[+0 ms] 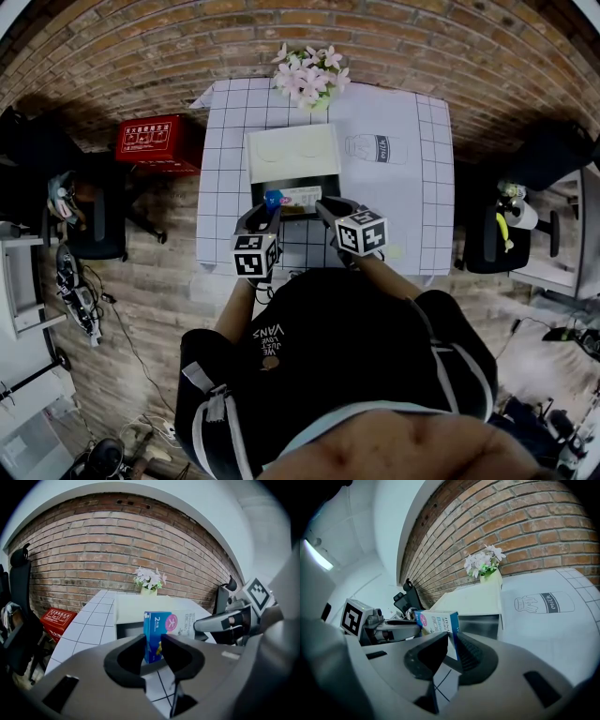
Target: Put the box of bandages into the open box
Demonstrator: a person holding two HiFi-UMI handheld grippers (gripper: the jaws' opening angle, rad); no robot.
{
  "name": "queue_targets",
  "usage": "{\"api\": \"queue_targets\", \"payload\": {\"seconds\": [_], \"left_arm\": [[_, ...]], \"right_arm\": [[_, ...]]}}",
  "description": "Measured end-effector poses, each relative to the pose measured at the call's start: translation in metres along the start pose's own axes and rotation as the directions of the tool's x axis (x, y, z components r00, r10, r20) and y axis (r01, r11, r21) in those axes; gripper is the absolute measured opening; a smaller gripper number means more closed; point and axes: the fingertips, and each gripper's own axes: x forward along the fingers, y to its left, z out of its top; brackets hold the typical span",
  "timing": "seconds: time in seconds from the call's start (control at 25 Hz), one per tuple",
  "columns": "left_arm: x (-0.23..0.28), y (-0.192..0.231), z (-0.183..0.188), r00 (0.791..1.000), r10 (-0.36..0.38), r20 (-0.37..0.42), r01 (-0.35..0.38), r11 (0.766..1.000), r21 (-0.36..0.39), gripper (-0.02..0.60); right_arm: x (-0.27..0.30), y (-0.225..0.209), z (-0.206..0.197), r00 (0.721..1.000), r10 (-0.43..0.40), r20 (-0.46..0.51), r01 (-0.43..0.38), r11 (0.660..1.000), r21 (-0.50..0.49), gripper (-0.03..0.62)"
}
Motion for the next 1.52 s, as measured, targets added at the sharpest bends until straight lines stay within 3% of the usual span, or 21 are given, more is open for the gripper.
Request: {"api": "queue_targets", "payload": {"seconds": [0.6,1.0,1.52], "left_arm": [[0.01,0.002,-0.018,0.997,0.032,-0.075,-0.029,0.999,0.044,0.115],[0.017,0.003,-0.027,0.992,0.029,-0.124,-0.026,0.999,0.031,0.137],[0.022,0.002,-0.033,0.989,0.012,-0.147,-0.01,1.0,0.009,0.167]], "right_arm": [[0.008,0.0,-0.012,0.998,0.004,-0.069,-0.005,1.0,-0.013,0.058],[0.015,0.004,-0.017,0.994,0.019,-0.106,-0.02,1.0,-0.013,0.115],[0.017,0.003,-0.016,0.994,0.011,-0.111,-0.013,1.0,-0.021,0.137]]}}
